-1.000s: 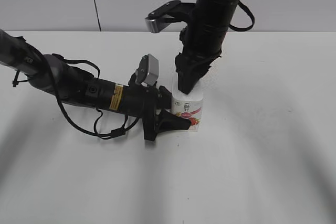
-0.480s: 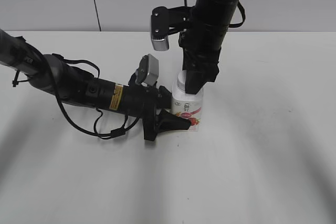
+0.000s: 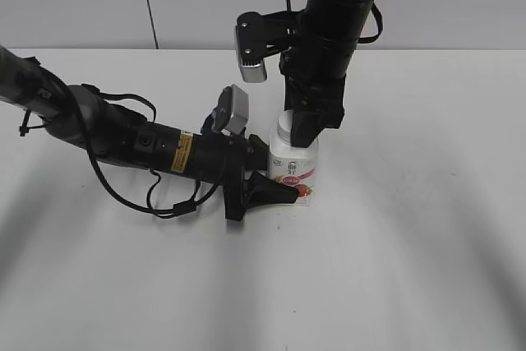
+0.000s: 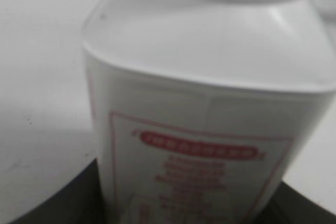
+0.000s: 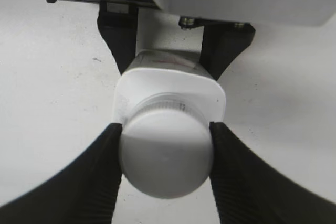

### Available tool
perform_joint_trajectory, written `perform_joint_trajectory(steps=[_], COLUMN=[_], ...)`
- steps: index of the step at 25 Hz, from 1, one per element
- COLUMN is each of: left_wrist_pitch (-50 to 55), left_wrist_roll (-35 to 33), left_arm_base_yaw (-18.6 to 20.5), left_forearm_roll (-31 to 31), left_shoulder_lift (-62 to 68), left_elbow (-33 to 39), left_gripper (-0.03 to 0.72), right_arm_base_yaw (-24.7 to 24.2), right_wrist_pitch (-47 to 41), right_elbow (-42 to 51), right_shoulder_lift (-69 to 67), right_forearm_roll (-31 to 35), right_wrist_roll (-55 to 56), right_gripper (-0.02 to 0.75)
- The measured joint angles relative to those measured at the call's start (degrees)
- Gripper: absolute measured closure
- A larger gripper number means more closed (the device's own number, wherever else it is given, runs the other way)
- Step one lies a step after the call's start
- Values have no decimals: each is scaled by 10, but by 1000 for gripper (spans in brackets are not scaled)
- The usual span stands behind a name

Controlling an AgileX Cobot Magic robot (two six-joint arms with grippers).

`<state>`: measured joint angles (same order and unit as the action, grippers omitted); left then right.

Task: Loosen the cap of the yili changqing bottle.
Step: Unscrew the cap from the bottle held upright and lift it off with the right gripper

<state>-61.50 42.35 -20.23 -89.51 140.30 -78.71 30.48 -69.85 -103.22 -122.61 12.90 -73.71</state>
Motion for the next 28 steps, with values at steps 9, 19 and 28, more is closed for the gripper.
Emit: perform_joint_trajectory(steps=[9, 19, 28], left_wrist_pitch=[0, 0, 0], left_wrist_roll=[0, 1, 1], left_arm_base_yaw=[0, 0, 0], left_forearm_roll=[0, 0, 0], left_shoulder_lift=[0, 0, 0], left_elbow=[0, 0, 0], left_gripper=[294, 294, 294], right_arm_base_yaw=[0, 0, 0], right_wrist_pitch=[0, 1, 1], right_elbow=[0, 0, 0], right_shoulder_lift=[0, 0, 5], right_forearm_roll=[0, 20, 22], right_wrist_roll=[9, 32, 46], right_gripper=[342, 214, 174])
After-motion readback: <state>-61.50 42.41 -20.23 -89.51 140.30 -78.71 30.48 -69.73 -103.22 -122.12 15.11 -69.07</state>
